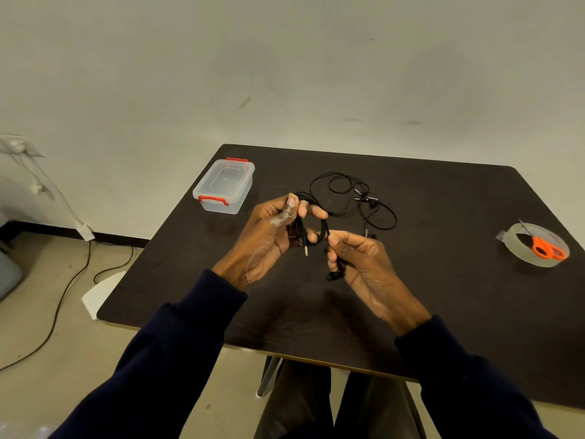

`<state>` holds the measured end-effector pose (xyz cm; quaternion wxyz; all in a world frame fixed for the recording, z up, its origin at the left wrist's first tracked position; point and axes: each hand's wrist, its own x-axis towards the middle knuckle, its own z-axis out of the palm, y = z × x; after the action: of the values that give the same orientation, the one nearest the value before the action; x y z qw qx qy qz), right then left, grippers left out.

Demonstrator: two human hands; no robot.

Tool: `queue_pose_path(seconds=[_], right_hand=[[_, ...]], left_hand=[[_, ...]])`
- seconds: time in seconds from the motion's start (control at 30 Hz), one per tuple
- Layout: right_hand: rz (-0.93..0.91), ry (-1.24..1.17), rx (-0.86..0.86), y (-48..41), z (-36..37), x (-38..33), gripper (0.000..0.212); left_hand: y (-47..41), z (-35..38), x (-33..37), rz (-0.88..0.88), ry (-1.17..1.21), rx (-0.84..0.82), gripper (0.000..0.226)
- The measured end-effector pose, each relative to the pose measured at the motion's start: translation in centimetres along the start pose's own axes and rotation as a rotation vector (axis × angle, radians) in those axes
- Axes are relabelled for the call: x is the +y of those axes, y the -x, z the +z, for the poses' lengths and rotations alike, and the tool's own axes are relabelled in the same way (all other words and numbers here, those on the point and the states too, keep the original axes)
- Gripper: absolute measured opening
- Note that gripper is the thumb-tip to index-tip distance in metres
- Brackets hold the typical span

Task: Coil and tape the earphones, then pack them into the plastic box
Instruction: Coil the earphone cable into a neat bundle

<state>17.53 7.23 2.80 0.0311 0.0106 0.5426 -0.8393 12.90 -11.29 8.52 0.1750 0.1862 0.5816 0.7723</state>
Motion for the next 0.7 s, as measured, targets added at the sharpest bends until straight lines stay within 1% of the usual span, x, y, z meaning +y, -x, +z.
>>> queue_pose_path(seconds=[0.1,0.2,0.3,0.37,0.47,0.53,0.6,0.7], right_hand=[[0.002,0.009,-0.002,0.4,0.1,0.4,0.037],[0.015,0.073,-0.008,0.9,0.1,0.5,0.028],[-0.001,0.107,0.000,1.3,0.1,0.4,0.022],[-0.051,0.251,0.019,1.3,0.3,0.1,0.018],[-0.128,0.571,0.061,0.9,0.6,-0.4,0.008],[-0.166,0.690,0.096,0.5,0.4,-0.7,0.008],[-0.198,0.721,0.120,0.0,0.1,-1.0,0.012],[-0.184,0.601,0.112,-0.1,0.3,-1.4,0.005]], left_hand=[[0.0,0.1,-0.1,0.010,0.027,-0.010,0.036],[0.0,0.0,0.1,0.027,0.079,-0.018,0.033],[0.1,-0.2,0.1,0.032,0.073,-0.045,0.035],[0.2,-0.2,-0.1,0.019,0.075,-0.064,0.037],[0.4,0.1,-0.7,0.002,0.084,-0.083,0.037],[0.5,0.1,-0.9,-0.002,0.095,-0.090,0.036],[0.6,0.2,-0.9,-0.008,0.107,-0.096,0.035],[0.5,0.1,-0.9,-0.013,0.119,-0.103,0.035]])
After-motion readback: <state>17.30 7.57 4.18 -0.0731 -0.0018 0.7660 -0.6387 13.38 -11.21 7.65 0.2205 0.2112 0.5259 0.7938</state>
